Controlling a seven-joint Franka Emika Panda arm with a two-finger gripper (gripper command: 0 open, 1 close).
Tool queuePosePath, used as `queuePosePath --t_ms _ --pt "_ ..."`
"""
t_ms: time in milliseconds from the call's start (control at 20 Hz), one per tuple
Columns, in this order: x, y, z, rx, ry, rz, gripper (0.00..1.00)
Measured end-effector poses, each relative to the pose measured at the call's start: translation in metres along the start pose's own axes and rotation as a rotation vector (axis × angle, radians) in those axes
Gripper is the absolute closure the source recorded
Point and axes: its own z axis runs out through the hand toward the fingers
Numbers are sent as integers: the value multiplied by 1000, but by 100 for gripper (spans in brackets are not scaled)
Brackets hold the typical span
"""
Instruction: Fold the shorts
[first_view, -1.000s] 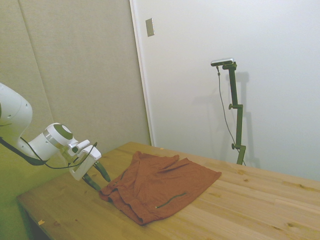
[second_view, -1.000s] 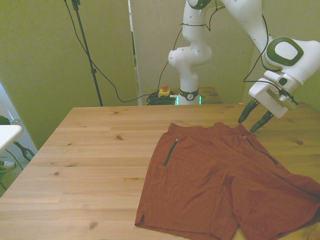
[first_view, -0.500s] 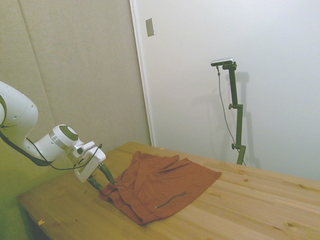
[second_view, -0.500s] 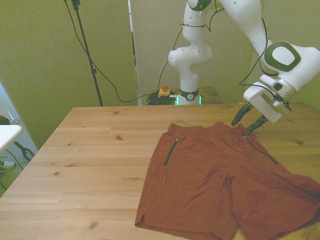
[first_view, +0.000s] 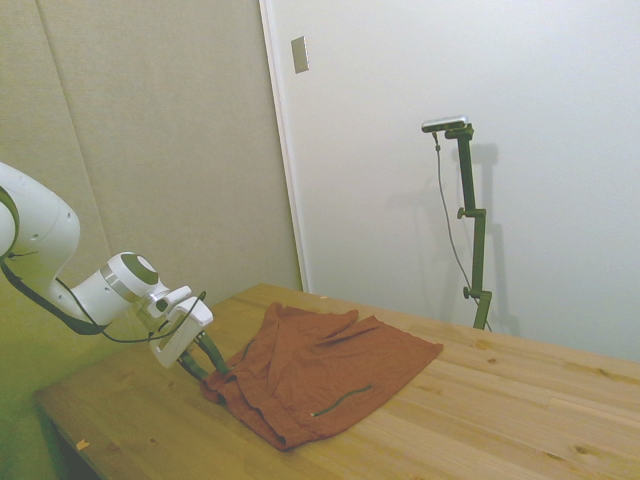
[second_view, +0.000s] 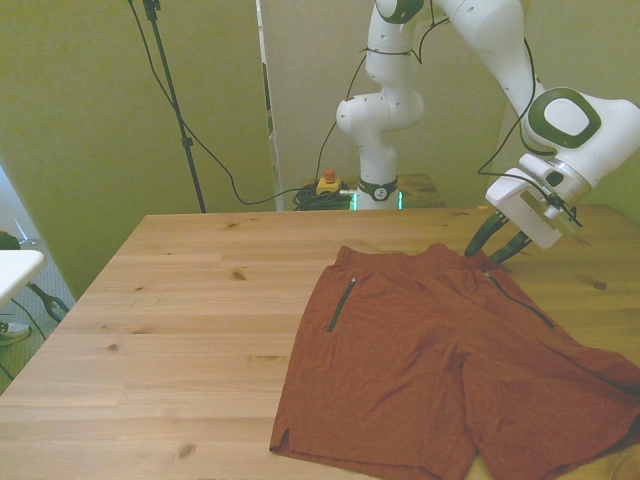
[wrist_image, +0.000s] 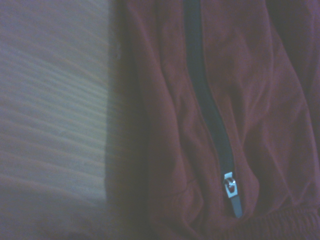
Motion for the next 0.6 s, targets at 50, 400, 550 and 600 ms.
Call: queuePosePath --t_ms 50,400,550,600 --pt "0 0 1 -1 -1 -1 100" --pt "-6 -5 4 -3 -4 -11 100" --pt "-11 -6 3 -2 -3 -12 100" --pt "-13 -6 2 0 -6 -11 100"
